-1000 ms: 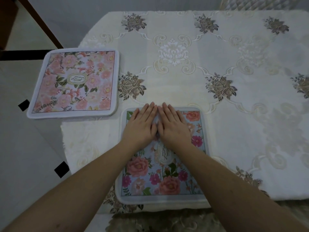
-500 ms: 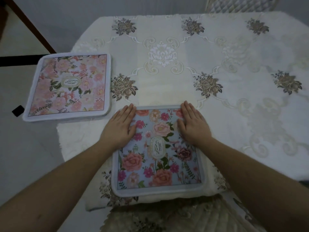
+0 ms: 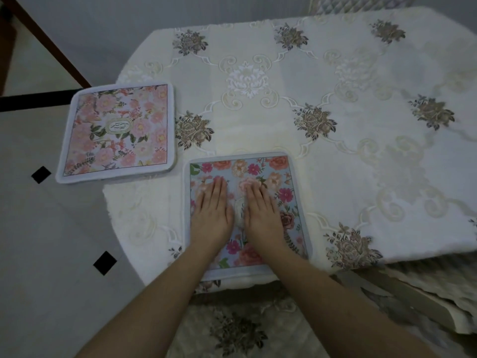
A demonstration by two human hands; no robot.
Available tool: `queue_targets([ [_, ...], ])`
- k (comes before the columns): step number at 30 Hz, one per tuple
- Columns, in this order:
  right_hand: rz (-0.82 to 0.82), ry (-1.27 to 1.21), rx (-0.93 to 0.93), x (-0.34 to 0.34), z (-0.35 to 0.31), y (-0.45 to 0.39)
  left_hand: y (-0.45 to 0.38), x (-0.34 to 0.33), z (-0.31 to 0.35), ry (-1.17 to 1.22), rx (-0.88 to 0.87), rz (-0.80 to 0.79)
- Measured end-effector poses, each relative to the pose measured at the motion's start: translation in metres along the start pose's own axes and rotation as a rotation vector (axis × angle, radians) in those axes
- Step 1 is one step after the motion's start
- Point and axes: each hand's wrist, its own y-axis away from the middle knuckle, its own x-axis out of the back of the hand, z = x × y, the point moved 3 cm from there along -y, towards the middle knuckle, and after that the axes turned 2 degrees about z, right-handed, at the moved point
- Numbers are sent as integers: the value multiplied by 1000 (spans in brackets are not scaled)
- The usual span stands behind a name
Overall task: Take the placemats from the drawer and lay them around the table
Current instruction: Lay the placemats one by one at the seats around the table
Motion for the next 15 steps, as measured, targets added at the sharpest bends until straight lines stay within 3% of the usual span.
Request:
queue_targets([
  [6, -53, 149, 108, -3, 12, 3, 3, -2, -12, -76, -87, -21],
  [15, -69, 165, 18, 25, 63, 16, 27, 10, -56, -136, -183, -74],
])
